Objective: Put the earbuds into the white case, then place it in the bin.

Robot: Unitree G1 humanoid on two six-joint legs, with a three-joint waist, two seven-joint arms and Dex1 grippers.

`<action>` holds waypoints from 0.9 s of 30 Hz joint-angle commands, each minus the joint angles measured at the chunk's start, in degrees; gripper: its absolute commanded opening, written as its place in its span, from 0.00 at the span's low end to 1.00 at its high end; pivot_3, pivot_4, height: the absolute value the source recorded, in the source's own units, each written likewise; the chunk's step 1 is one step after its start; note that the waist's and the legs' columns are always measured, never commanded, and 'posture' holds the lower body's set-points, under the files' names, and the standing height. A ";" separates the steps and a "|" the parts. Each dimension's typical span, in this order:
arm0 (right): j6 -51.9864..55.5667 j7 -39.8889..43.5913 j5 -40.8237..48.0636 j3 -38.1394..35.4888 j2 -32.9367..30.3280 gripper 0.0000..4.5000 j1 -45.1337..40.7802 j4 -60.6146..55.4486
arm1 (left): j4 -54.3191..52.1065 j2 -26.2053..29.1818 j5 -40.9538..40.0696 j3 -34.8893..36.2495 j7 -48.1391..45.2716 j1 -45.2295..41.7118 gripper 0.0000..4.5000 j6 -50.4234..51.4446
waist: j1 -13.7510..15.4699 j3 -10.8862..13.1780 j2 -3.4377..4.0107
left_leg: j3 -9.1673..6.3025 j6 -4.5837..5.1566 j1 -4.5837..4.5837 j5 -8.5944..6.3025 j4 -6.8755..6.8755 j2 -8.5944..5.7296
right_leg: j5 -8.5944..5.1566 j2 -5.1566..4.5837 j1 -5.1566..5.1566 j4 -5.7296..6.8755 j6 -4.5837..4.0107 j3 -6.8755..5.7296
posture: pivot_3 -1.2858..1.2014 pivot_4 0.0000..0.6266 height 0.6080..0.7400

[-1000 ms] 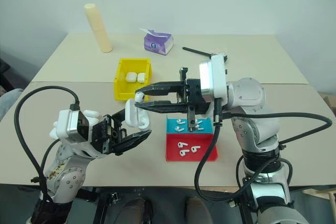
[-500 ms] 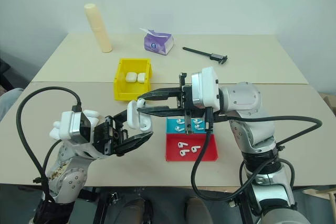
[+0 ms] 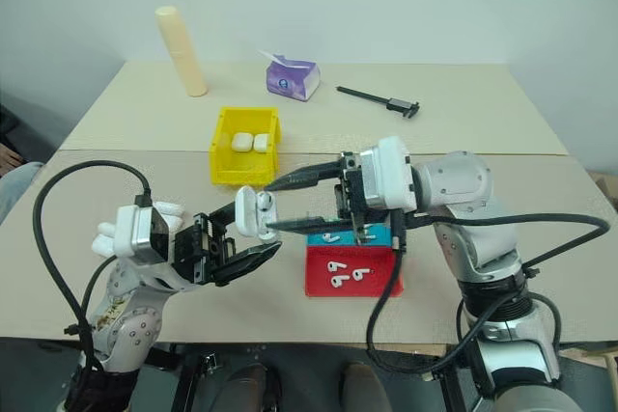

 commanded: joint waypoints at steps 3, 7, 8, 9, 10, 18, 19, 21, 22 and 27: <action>5.16 2.40 -2.72 -1.23 -7.76 0.50 -9.40 7.73 | 5.34 3.65 4.66 3.53 -4.77 4.25 0.61 -6.62 | -0.37 0.00 0.01 | 0.03 0.00 0.06 0.00 -0.02 0.01 | 0.00 0.01 -0.03 0.01 -0.01 0.05 | 0.52 0.24 1.00; 2.80 7.34 -17.53 9.48 -13.06 0.50 -18.50 18.77 | 7.94 5.36 6.49 5.86 -6.53 8.49 0.61 -10.59 | -0.38 0.00 0.02 | 0.09 0.00 0.02 0.00 -0.07 0.06 | -0.03 0.02 -0.13 -0.01 -0.08 0.03 | 0.52 0.24 1.00; 1.91 8.51 -20.86 12.09 -13.31 0.50 -20.52 21.35 | 8.15 5.63 6.73 6.20 -6.90 9.49 0.61 -11.26 | -0.44 0.00 0.02 | 0.12 0.00 0.02 0.00 -0.07 0.06 | -0.03 0.01 -0.16 -0.01 -0.08 0.04 | 0.52 0.24 1.00; -0.26 9.29 -24.44 14.55 -13.30 0.50 -22.11 23.73 | 8.35 5.80 6.96 6.43 -7.18 10.37 0.61 -11.91 | -0.34 0.00 0.02 | 0.15 0.00 0.00 0.00 -0.07 0.06 | -0.04 0.00 -0.19 -0.01 -0.08 0.06 | 0.52 0.24 1.00; -1.75 10.25 -27.73 17.18 -12.67 0.50 -23.98 26.68 | 8.40 5.75 7.29 6.57 -7.08 11.19 0.61 -12.52 | -0.27 0.01 0.02 | 0.19 0.01 -0.03 -0.01 -0.07 0.05 | -0.04 -0.01 -0.19 -0.02 -0.08 0.05 | 0.52 0.24 1.00; -16.25 11.96 -44.29 28.63 -7.03 0.50 -29.94 42.16 | 6.12 3.72 10.32 4.65 -3.53 13.58 0.61 -14.52 | 0.04 0.02 0.04 | 0.42 0.01 -0.15 -0.01 -0.06 0.05 | -0.03 -0.04 -0.28 -0.01 -0.08 -0.01 | 0.52 0.24 1.00; -18.53 11.62 -46.12 29.57 -6.81 0.50 -29.91 43.46 | 5.85 3.60 10.55 4.42 -3.33 13.92 0.61 -14.67 | 0.07 0.02 0.04 | 0.42 0.01 -0.17 -0.01 -0.05 0.05 | -0.03 -0.05 -0.27 -0.02 -0.07 -0.02 | 0.52 0.24 1.00; -21.69 10.55 -48.89 30.64 -6.18 0.50 -29.75 45.73 | 5.75 3.51 10.89 4.17 -3.14 14.49 0.61 -15.21 | 0.06 0.02 0.04 | 0.43 0.01 -0.20 -0.01 -0.05 0.03 | -0.02 -0.08 -0.28 -0.02 -0.06 -0.02 | 0.52 0.24 1.00; -22.47 10.36 -49.60 30.76 -5.71 0.50 -29.74 46.70 | 5.69 3.56 11.12 4.16 -2.97 14.64 0.61 -15.38 | -0.01 0.02 0.04 | 0.44 0.01 -0.19 -0.01 -0.04 0.03 | -0.02 -0.08 -0.28 -0.02 -0.06 -0.02 | 0.52 0.24 1.00; -25.18 9.67 -52.77 30.79 -3.90 0.50 -29.65 50.11 | 5.60 4.04 11.74 4.40 -2.39 14.99 0.61 -15.89 | -0.32 0.02 0.04 | 0.45 0.01 -0.12 0.00 -0.05 0.08 | 0.00 -0.05 -0.28 0.03 -0.11 -0.01 | 0.52 0.24 1.00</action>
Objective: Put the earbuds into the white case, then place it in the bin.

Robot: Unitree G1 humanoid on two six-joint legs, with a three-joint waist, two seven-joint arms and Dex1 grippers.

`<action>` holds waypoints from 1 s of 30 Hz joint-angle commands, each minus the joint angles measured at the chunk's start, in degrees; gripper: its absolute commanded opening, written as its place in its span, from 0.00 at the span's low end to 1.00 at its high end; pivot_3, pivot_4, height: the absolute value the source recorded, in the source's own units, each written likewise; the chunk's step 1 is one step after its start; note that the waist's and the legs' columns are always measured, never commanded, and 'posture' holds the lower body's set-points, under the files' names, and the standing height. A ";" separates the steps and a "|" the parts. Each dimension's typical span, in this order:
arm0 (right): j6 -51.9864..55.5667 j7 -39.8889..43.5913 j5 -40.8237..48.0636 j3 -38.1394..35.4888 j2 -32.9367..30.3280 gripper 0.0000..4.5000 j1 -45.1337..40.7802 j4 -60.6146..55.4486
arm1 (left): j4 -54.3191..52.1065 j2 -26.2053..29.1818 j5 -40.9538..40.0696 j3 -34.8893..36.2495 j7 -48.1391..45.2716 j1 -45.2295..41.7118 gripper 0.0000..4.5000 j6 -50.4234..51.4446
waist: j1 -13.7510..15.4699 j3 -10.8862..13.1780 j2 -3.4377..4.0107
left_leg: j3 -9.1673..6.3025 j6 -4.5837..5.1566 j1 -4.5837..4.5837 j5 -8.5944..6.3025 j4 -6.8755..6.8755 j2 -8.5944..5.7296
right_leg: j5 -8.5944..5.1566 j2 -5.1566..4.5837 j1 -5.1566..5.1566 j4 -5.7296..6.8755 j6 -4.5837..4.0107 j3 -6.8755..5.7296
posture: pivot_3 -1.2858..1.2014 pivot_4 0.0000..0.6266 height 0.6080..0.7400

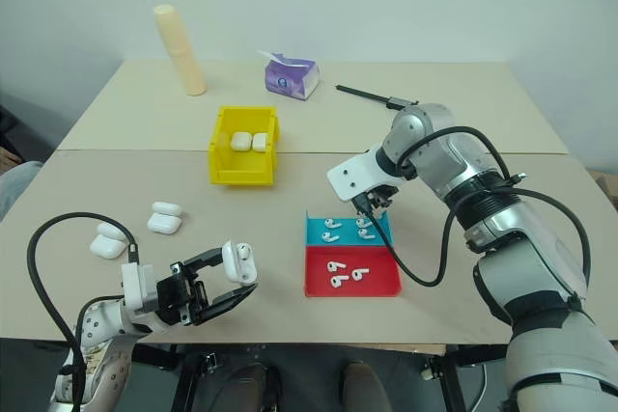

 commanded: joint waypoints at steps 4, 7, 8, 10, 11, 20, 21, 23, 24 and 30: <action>-3.46 -0.69 -4.02 -0.12 1.37 0.50 -0.51 2.44 | -1.97 0.55 1.05 -0.32 0.86 0.13 0.61 -2.37 | -0.01 0.00 0.00 | 0.01 0.00 0.02 0.00 0.00 0.01 | 0.01 0.00 0.02 0.00 -0.01 0.00 | 0.52 0.24 1.00; -5.08 -1.49 -5.88 0.30 2.00 0.50 0.23 4.59 | -1.30 0.16 1.87 -1.08 1.20 -0.39 0.61 -2.86 | 0.03 0.00 0.00 | 0.04 0.00 0.02 0.00 0.00 0.00 | 0.01 -0.01 0.02 -0.01 -0.01 0.00 | 0.52 0.24 1.00; -4.89 -1.52 -6.07 0.25 2.32 0.50 0.35 5.14 | -1.01 0.08 2.14 -1.24 1.27 -0.66 0.61 -3.15 | 0.03 0.00 0.00 | 0.04 0.00 0.02 0.00 0.00 0.00 | 0.01 -0.01 0.02 -0.01 -0.01 0.00 | 0.52 0.24 1.00; -5.00 -1.08 -6.06 0.05 2.69 0.50 0.53 5.76 | -0.83 -0.05 2.45 -1.44 1.67 -1.14 0.61 -3.32 | 0.05 0.00 0.00 | 0.04 0.00 0.02 0.00 0.00 0.00 | 0.01 -0.01 0.02 -0.01 -0.01 0.00 | 0.52 0.24 1.00; -5.27 -0.75 -5.99 -0.07 2.78 0.50 0.64 5.90 | -0.83 -0.08 2.52 -1.50 1.88 -1.29 0.61 -3.32 | 0.06 0.00 0.00 | 0.05 0.00 0.02 0.00 0.00 0.00 | 0.01 -0.01 0.02 0.00 -0.01 0.00 | 0.52 0.24 1.00; -5.01 -0.60 -6.40 -0.65 3.51 0.50 2.11 6.12 | -0.91 0.86 2.64 -1.19 2.02 -0.67 0.61 -3.61 | 0.00 0.00 0.01 | 0.05 0.00 0.03 0.00 0.00 0.01 | 0.01 -0.01 0.02 0.02 -0.01 0.01 | 0.52 0.24 1.00; -5.26 -0.94 -6.70 -0.51 3.57 0.50 2.25 6.23 | -0.96 0.86 2.68 -1.24 2.11 -0.66 0.61 -3.62 | 0.01 0.00 0.01 | 0.05 0.00 0.04 0.00 0.00 0.01 | 0.01 -0.01 0.03 0.02 -0.02 0.00 | 0.52 0.24 1.00; -5.24 -1.42 -7.08 -0.34 3.87 0.50 2.38 6.60 | -1.11 0.86 2.69 -1.31 2.29 -0.59 0.61 -3.56 | 0.02 0.00 0.01 | 0.05 0.00 0.06 0.00 0.00 0.01 | 0.01 -0.01 0.04 0.02 -0.02 0.00 | 0.52 0.24 1.00; -5.22 -1.69 -7.26 -0.29 3.99 0.50 2.39 6.77 | -1.18 0.84 2.74 -1.39 2.37 -0.54 0.61 -3.52 | 0.02 0.00 0.01 | 0.05 0.00 0.05 0.00 0.00 0.01 | 0.01 -0.01 0.04 0.02 -0.02 0.00 | 0.52 0.24 1.00; -5.08 -1.65 -7.47 -0.29 4.00 0.50 2.60 6.28 | -1.05 0.80 3.27 -1.69 2.48 -0.52 0.61 -3.72 | 0.03 0.00 0.01 | 0.05 0.00 0.05 0.00 0.00 0.01 | 0.01 -0.01 0.04 0.02 -0.02 0.00 | 0.52 0.24 1.00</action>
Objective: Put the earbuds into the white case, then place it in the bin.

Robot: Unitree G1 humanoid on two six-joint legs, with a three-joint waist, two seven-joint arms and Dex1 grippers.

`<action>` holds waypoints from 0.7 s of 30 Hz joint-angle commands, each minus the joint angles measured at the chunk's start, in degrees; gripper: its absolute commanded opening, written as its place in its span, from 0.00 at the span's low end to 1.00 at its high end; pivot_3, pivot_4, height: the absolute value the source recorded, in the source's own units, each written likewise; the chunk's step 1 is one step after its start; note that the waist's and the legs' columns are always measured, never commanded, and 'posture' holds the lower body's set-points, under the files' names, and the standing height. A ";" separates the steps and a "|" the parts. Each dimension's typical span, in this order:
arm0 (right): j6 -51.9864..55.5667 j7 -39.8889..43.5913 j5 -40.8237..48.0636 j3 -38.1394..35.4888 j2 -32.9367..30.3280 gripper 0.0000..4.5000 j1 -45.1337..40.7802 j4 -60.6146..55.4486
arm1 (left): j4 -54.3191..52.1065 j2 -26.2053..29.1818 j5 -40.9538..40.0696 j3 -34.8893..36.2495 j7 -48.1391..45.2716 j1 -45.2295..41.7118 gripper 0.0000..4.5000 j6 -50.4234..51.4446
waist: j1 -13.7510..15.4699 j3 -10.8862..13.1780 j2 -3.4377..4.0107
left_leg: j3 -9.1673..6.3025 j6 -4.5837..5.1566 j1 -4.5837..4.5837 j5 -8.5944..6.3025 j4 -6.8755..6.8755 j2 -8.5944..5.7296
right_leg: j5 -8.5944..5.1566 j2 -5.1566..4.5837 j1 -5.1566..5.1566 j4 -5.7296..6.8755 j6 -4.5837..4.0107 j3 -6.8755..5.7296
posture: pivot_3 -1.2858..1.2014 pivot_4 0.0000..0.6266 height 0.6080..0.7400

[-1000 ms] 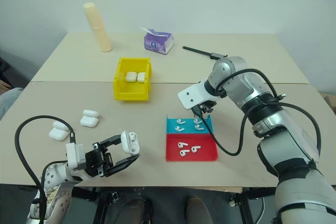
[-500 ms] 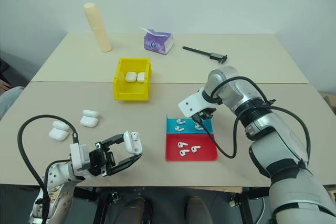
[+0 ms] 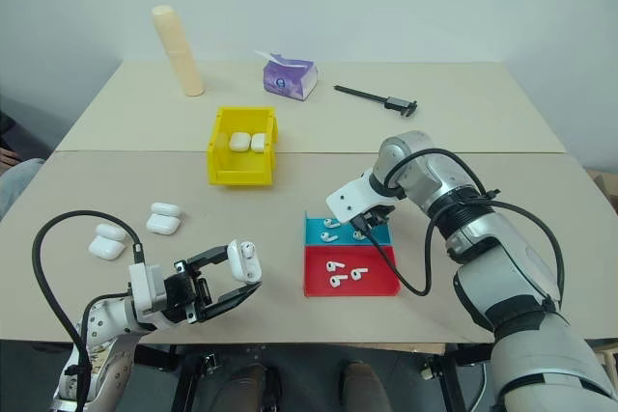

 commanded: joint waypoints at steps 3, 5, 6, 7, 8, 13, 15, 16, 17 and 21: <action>-0.85 -0.88 -1.18 -0.92 -0.52 0.50 0.11 -0.56 | -1.07 0.46 0.34 -0.25 0.18 0.20 0.61 -1.87 | 0.00 0.00 0.00 | 0.00 0.00 0.01 0.00 0.00 0.00 | 0.00 0.00 0.00 0.00 0.00 0.00 | 0.52 0.24 1.00; -1.17 -0.86 -1.29 -0.89 -0.65 0.50 0.28 -0.41 | -0.90 0.50 0.45 -0.26 0.20 0.18 0.61 -2.01 | 0.00 0.00 0.00 | 0.00 0.00 0.01 0.00 0.00 0.00 | 0.00 0.00 0.01 0.00 0.00 0.00 | 0.52 0.24 1.00; -1.48 -0.84 -1.31 -0.87 -0.75 0.50 0.39 -0.45 | -0.87 0.51 0.53 -0.27 0.26 0.19 0.61 -2.04 | 0.00 0.00 0.00 | 0.00 0.00 0.02 0.00 0.00 0.00 | 0.00 0.00 0.02 0.00 0.00 0.00 | 0.52 0.24 1.00; -1.89 -0.90 -1.37 -0.84 -0.83 0.46 0.48 -0.47 | -0.83 0.50 0.60 -0.28 0.31 0.18 0.61 -2.08 | 0.00 0.00 0.00 | 0.00 0.00 0.02 0.00 0.00 0.00 | 0.00 0.00 0.02 0.00 0.00 0.00 | 0.52 0.24 1.00; -2.55 -1.02 -1.50 -0.77 -0.95 0.42 0.55 -0.37 | -0.80 0.49 0.66 -0.31 0.36 0.17 0.61 -2.11 | 0.00 0.00 0.00 | 0.00 0.00 0.03 0.00 0.00 0.00 | 0.00 0.00 0.03 0.00 0.00 0.00 | 0.52 0.24 1.00; -2.30 -1.08 -1.78 -1.06 -0.67 0.39 0.72 -0.27 | -0.66 0.63 0.74 -0.46 0.25 0.25 0.61 -2.34 | 0.00 0.00 0.01 | 0.00 0.00 0.06 0.00 0.00 0.00 | 0.00 0.00 0.05 0.01 0.00 0.00 | 0.52 0.24 1.00; -2.41 -0.94 -1.72 -1.08 -0.74 0.39 0.85 -0.47 | -0.68 0.75 0.75 -0.46 0.21 0.30 0.61 -2.29 | 0.00 0.00 0.01 | 0.00 0.00 0.07 0.00 0.00 0.00 | 0.00 0.00 0.05 0.01 0.00 0.00 | 0.52 0.24 1.00; -2.34 -0.90 -1.68 -1.11 -0.75 0.39 0.92 -0.53 | -0.67 0.76 0.77 -0.49 0.23 0.29 0.61 -2.32 | -0.01 0.00 0.01 | 0.00 0.00 0.07 0.00 0.00 0.00 | 0.00 0.00 0.06 0.01 0.00 0.00 | 0.52 0.24 1.00; -2.45 -0.94 -1.71 -1.11 -0.79 0.39 0.96 -0.50 | -0.67 0.76 0.81 -0.53 0.30 0.27 0.61 -2.32 | -0.01 -0.01 0.01 | 0.01 0.00 0.07 0.00 0.00 0.00 | 0.00 0.00 0.06 0.01 0.00 0.00 | 0.52 0.24 1.00; -2.81 -1.73 -2.71 -0.70 -0.89 0.39 1.07 0.03 | -0.62 0.72 0.87 -0.59 0.41 0.20 0.61 -2.39 | -0.01 -0.01 0.01 | 0.01 0.00 0.09 0.00 0.00 0.00 | 0.00 0.00 0.08 0.01 0.00 0.00 | 0.52 0.24 1.00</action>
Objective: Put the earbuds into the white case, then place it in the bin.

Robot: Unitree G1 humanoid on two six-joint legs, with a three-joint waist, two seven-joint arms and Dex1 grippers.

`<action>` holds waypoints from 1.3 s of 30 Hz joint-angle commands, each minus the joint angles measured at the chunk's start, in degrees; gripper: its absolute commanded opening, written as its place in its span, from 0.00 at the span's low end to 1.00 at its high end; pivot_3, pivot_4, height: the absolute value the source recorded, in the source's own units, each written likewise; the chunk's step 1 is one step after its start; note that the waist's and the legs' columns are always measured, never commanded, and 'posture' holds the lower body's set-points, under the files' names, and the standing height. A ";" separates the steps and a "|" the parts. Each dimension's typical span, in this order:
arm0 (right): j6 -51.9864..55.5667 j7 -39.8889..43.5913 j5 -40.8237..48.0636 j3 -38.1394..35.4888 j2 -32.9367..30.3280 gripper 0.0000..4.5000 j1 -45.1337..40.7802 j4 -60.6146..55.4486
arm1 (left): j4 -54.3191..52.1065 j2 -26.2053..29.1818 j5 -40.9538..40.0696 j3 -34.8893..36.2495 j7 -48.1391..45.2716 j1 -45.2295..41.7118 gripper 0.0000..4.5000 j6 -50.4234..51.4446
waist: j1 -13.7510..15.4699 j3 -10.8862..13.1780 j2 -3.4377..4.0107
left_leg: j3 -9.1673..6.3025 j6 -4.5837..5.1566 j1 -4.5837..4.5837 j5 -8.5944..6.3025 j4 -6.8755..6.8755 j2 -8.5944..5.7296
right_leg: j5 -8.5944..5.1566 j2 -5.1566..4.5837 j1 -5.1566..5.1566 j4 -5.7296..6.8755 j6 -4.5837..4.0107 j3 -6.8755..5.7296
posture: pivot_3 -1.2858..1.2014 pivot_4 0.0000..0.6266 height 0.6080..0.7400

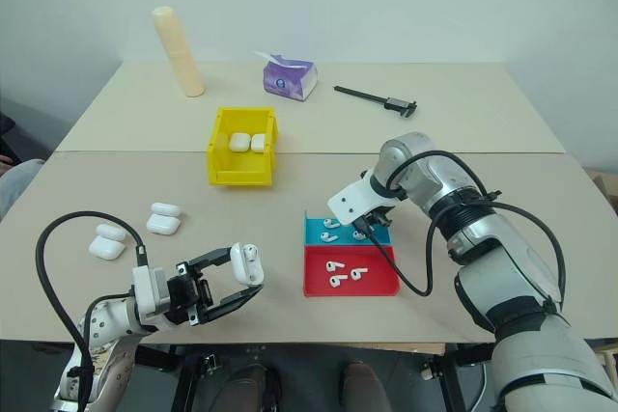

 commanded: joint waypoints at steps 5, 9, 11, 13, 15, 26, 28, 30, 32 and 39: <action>-1.30 0.87 -0.11 -0.79 -0.85 0.39 1.05 -0.56 | -0.39 0.45 -0.02 0.01 0.30 0.05 0.61 -1.52 | 0.02 0.00 0.00 | 0.00 0.00 0.03 0.00 0.00 0.00 | 0.00 0.00 0.03 0.00 0.00 0.00 | 0.52 0.24 1.00; -1.35 0.54 -0.71 -0.71 -1.02 0.21 1.47 -1.03 | -0.95 1.06 0.08 0.02 0.18 0.35 0.61 -1.24 | 0.00 -0.01 0.01 | 0.00 0.00 0.04 0.00 0.00 0.00 | 0.00 0.00 0.04 0.00 0.00 0.00 | 0.52 0.24 1.00; -0.81 0.93 -0.39 -0.95 -0.93 0.21 1.75 -1.30 | -1.18 0.88 -0.09 -0.08 0.71 0.34 0.61 -1.17 | 0.01 -0.01 0.01 | 0.00 0.00 0.07 0.00 0.00 0.00 | 0.00 0.00 0.06 0.00 0.00 0.00 | 0.52 0.24 1.00; -1.07 0.50 -0.93 -0.89 -1.03 0.21 1.85 -1.36 | -0.90 0.96 -0.10 -0.16 0.58 0.31 0.61 -1.49 | 0.02 -0.01 0.01 | 0.00 0.00 0.07 0.00 0.00 0.00 | 0.00 0.00 0.06 0.00 0.00 0.00 | 0.52 0.24 1.00; -0.66 -0.21 -1.49 -1.00 -0.92 0.21 1.89 -1.22 | -0.60 0.99 0.03 -0.21 0.55 0.28 0.61 -1.70 | 0.02 -0.01 0.01 | 0.00 0.00 0.07 0.00 0.00 0.00 | 0.00 -0.01 0.07 0.00 0.00 0.00 | 0.52 0.24 1.00; 5.07 2.33 4.16 -7.04 -2.60 0.21 3.18 -9.86 | -0.18 1.09 -0.43 -0.24 0.29 -1.01 0.61 -1.45 | 0.12 -0.01 0.01 | 0.00 0.00 0.03 0.00 0.00 0.00 | 0.00 0.00 0.03 0.00 0.00 0.00 | 0.52 0.24 1.00; 8.87 3.82 7.24 -9.87 -3.96 0.21 4.10 -14.96 | -0.19 1.11 -0.97 -0.19 0.18 -1.73 0.61 -1.07 | 0.17 0.00 0.02 | 0.00 0.00 -0.06 0.00 0.00 0.00 | 0.00 -0.01 -0.05 0.00 0.00 0.01 | 0.52 0.24 1.00; 13.33 5.52 10.68 -12.49 -5.37 0.21 5.44 -20.21 | -0.07 1.10 -1.42 -0.18 0.08 -2.51 0.61 -0.72 | 0.21 0.00 0.03 | -0.02 0.00 -0.07 0.00 0.00 0.00 | 0.00 -0.01 -0.05 0.00 0.00 0.00 | 0.52 0.24 1.00; 18.91 6.20 14.70 -15.99 -6.94 0.21 7.39 -26.25 | 0.03 1.11 -2.10 -0.20 -0.05 -3.62 0.61 -0.04 | 0.24 0.00 0.02 | -0.03 0.00 -0.06 0.00 0.00 0.00 | 0.00 -0.01 -0.03 0.00 0.00 0.00 | 0.52 0.24 1.00; 48.45 0.85 35.96 -35.12 -7.54 0.21 11.39 -44.52 | -0.73 -0.40 -6.78 -0.77 1.25 -10.90 0.61 4.95 | 0.35 0.00 0.02 | -0.24 0.00 -0.07 0.00 0.01 -0.01 | 0.02 -0.01 -0.01 0.02 0.02 -0.01 | 0.52 0.24 1.00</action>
